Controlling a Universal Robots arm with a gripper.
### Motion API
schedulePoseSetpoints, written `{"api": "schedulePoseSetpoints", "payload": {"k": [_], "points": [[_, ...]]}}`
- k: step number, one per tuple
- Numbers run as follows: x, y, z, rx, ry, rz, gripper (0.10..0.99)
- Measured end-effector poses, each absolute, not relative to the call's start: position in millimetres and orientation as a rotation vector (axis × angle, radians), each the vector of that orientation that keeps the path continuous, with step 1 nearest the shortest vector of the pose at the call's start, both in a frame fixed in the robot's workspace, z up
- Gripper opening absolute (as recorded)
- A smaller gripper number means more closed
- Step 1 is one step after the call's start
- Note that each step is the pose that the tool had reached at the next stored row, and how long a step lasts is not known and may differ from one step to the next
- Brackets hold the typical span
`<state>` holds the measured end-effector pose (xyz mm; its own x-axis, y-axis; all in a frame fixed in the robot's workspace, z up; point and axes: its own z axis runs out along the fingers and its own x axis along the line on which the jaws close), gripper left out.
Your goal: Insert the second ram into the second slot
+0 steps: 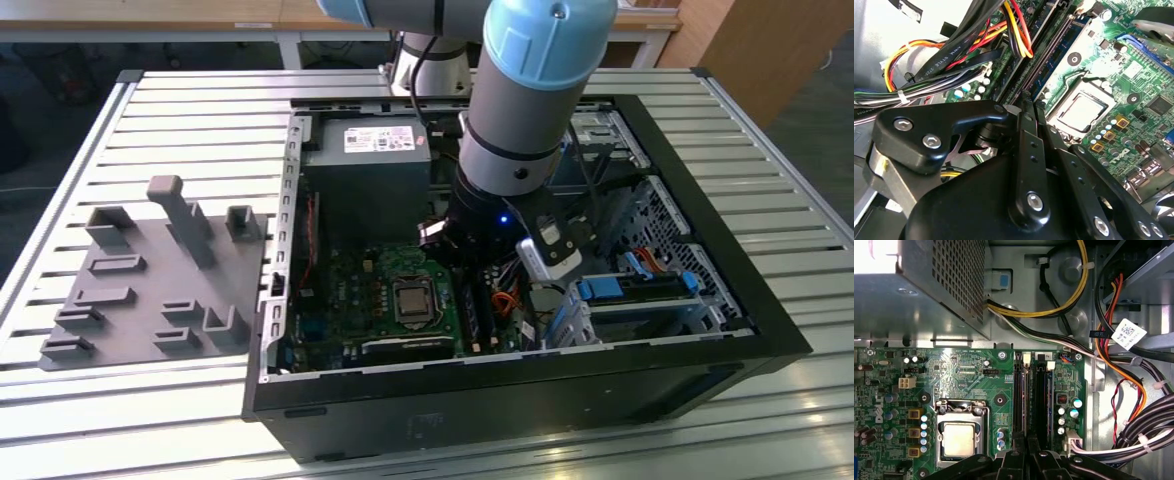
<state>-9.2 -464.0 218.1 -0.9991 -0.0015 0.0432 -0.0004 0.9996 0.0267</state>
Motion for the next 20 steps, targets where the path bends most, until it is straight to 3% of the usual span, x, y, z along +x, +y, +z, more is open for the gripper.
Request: {"api": "schedulePoseSetpoints", "payload": {"k": [20], "points": [[-8.2, -465.1, 216.6, -0.022, -3.098, -0.044, 0.137]]}}
